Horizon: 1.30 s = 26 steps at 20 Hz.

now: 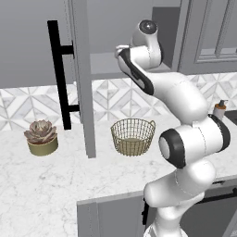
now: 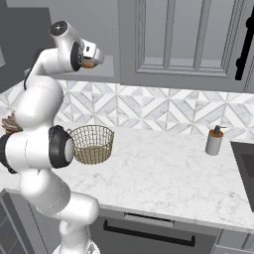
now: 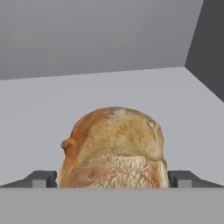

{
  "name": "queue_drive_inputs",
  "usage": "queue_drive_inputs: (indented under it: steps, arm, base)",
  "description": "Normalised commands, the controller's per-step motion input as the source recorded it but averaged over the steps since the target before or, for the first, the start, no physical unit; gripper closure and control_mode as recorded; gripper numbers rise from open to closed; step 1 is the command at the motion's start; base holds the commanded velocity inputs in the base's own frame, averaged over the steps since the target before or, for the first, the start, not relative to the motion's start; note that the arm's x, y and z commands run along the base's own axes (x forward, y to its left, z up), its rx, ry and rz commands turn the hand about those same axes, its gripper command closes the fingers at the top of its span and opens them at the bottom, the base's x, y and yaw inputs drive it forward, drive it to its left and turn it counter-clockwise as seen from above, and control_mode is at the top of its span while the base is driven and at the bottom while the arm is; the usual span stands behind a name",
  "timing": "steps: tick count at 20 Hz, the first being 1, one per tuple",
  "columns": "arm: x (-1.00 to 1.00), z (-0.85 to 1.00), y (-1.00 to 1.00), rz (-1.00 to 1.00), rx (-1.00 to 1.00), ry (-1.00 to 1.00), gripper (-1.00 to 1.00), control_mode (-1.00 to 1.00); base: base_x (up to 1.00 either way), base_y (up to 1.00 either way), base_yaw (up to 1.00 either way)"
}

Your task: Open the cabinet, pick up the bread from the cabinet and place it in the basket. Then move the basket to the dining counter.

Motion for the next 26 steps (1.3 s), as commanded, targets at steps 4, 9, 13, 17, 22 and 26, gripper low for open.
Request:
queue_drive_inputs:
  steps: [4, 9, 13, 17, 22, 26]
  arm:
    - [0.20, -0.11, 0.00, 0.00, 0.00, 0.00, -1.00, -1.00]
    - [0.11, -0.17, 0.00, 0.00, 0.00, 0.00, 1.00, -1.00]
    - [0.00, 0.00, 0.00, 0.00, 0.00, 0.00, 1.00, -1.00]
    - [-0.03, 0.00, 0.00, 0.00, 0.00, 0.00, 1.00, -1.00]
    - [-0.29, 0.00, 0.00, 0.00, 0.00, -0.05, 1.00, -1.00]
    - [-0.84, 0.00, 0.11, 0.00, 0.00, -0.13, 1.00, -1.00]
  base:
    - [0.00, 0.00, 0.00]
    - [0.00, 0.00, 0.00]
    - [0.00, 0.00, 0.00]
    - [0.00, 0.00, 0.00]
    - [0.00, 0.00, 0.00]
    - [0.00, 0.00, 0.00]
